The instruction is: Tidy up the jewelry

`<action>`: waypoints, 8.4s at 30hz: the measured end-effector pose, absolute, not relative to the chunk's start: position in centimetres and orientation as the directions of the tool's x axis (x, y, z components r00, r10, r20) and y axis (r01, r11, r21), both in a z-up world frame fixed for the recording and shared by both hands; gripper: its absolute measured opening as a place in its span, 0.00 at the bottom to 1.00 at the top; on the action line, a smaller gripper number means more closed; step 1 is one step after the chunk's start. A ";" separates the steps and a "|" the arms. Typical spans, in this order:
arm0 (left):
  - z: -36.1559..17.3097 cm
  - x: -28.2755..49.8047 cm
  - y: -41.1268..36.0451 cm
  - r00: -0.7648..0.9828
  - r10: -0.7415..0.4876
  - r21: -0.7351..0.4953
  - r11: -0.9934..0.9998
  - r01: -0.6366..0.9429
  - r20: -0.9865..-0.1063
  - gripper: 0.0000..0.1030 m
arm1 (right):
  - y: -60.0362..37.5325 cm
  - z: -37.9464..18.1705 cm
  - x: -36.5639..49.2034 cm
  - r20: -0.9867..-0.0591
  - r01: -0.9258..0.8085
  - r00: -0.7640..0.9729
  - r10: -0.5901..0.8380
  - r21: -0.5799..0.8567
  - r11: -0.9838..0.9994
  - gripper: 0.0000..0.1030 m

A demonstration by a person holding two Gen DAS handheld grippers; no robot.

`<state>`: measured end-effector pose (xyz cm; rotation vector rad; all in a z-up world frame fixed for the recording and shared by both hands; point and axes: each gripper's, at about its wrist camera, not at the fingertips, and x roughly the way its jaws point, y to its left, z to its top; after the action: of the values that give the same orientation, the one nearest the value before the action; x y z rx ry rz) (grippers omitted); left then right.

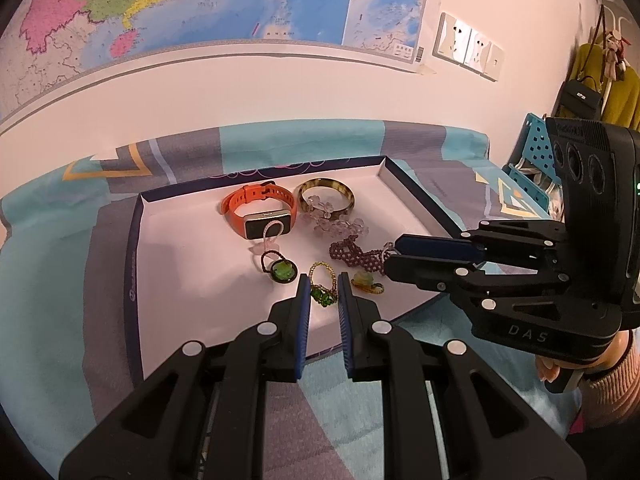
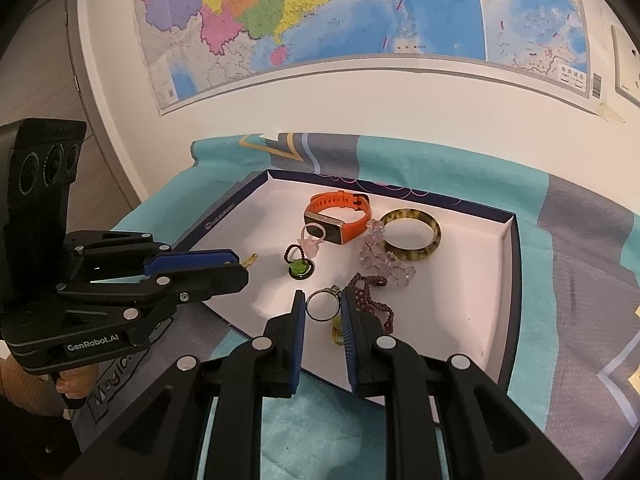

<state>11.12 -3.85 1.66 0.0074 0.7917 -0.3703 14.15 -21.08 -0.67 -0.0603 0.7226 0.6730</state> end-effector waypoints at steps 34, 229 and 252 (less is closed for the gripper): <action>-1.4 14.0 -4.6 0.603 -0.269 -0.119 0.953 0.277 -0.751 0.14 | -20.0 -2.5 16.6 -0.676 -0.567 0.525 0.517 0.175 0.805 0.16; -0.8 2.9 -1.8 0.701 0.008 0.023 1.000 0.012 -0.713 0.95 | -23.0 -3.1 5.2 -0.635 -0.402 0.674 0.378 0.114 0.908 0.93; -0.8 3.0 -1.8 0.697 0.005 0.019 1.000 0.012 -0.717 0.95 | -23.2 -3.1 5.2 -0.634 -0.400 0.673 0.380 0.120 0.908 0.93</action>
<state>3.05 -1.79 -0.76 0.0229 0.7997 -0.0037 5.20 -23.22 -3.12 -0.0298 0.7070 0.4395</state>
